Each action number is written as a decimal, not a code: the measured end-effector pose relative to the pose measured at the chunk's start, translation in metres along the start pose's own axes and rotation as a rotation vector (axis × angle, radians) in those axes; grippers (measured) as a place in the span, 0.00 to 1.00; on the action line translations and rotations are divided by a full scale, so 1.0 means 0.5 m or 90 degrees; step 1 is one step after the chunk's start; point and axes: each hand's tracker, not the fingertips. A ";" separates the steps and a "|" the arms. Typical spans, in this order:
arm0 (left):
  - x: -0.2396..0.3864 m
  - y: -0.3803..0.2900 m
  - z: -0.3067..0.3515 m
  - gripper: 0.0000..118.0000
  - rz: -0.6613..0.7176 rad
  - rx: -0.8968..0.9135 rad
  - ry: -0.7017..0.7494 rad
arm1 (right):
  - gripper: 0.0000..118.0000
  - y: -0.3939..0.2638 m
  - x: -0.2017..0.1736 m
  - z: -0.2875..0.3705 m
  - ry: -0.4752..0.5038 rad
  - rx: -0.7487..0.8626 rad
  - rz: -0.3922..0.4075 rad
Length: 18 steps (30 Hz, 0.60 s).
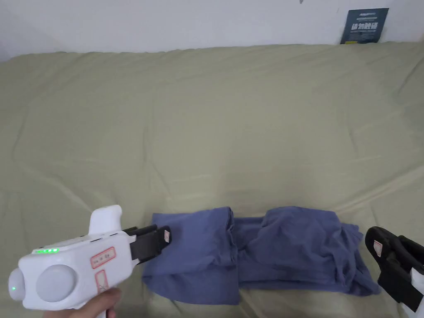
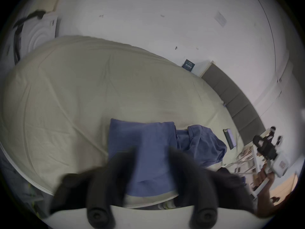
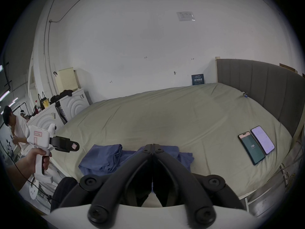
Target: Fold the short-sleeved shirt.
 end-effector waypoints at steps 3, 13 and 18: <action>-0.104 0.009 0.005 0.90 0.080 -0.004 -0.037 | 0.00 -0.007 -0.015 0.004 0.007 -0.007 0.004; -0.311 -0.071 -0.197 0.90 0.465 -0.166 -0.323 | 0.00 -0.002 -0.036 -0.009 -0.006 -0.029 0.007; -0.255 -0.076 -0.271 0.63 0.447 -0.114 -0.410 | 0.00 -0.001 -0.044 -0.016 -0.009 -0.041 0.014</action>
